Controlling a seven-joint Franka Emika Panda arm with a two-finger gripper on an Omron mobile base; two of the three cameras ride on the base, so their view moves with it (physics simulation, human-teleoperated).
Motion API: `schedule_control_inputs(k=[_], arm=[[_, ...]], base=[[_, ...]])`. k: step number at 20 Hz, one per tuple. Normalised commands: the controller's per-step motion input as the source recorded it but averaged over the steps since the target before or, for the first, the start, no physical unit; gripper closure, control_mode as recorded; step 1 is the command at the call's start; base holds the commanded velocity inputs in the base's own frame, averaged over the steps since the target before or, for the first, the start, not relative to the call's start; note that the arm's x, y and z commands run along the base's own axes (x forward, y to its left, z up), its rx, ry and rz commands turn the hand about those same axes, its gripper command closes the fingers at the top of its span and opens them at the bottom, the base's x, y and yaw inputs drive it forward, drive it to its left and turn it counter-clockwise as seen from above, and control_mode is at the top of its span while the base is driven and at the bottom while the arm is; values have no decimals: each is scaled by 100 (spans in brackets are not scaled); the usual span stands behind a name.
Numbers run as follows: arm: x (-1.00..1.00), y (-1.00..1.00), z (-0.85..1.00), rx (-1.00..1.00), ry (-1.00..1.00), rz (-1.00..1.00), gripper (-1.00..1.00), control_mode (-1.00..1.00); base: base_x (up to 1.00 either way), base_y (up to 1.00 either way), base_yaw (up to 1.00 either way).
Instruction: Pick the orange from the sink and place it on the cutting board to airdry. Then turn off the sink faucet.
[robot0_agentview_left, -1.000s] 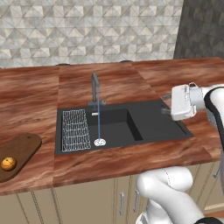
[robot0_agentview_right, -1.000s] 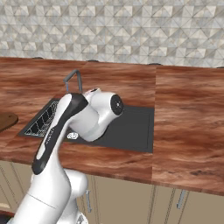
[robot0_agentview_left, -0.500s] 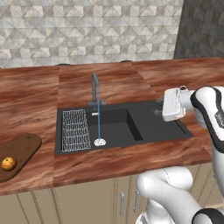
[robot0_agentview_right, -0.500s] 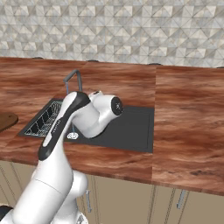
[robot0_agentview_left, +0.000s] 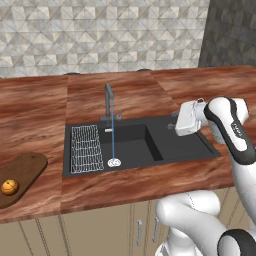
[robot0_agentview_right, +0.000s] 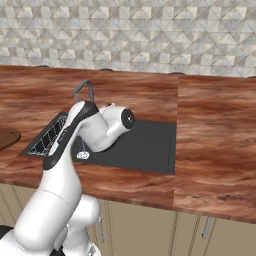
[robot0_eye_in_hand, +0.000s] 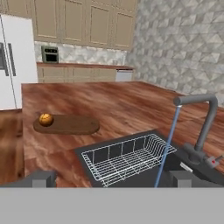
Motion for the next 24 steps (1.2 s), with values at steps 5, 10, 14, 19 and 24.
schedule_control_inputs(k=[5, 10, 14, 19, 24], arm=[[34, 2, -1, 1, 4, 1, -100, -100], [21, 2, -10, 2, 2, 1, -100, -100], [19, 17, -20, 1, 0, 0, -100, -100], [21, 17, -11, 3, 0, 0, -100, -100], [25, 1, -9, 3, 0, 0, -100, -100]], base=[[0, 0, 0], [0, 0, 0], [0, 0, 0], [0, 0, 0], [0, 0, 0]])
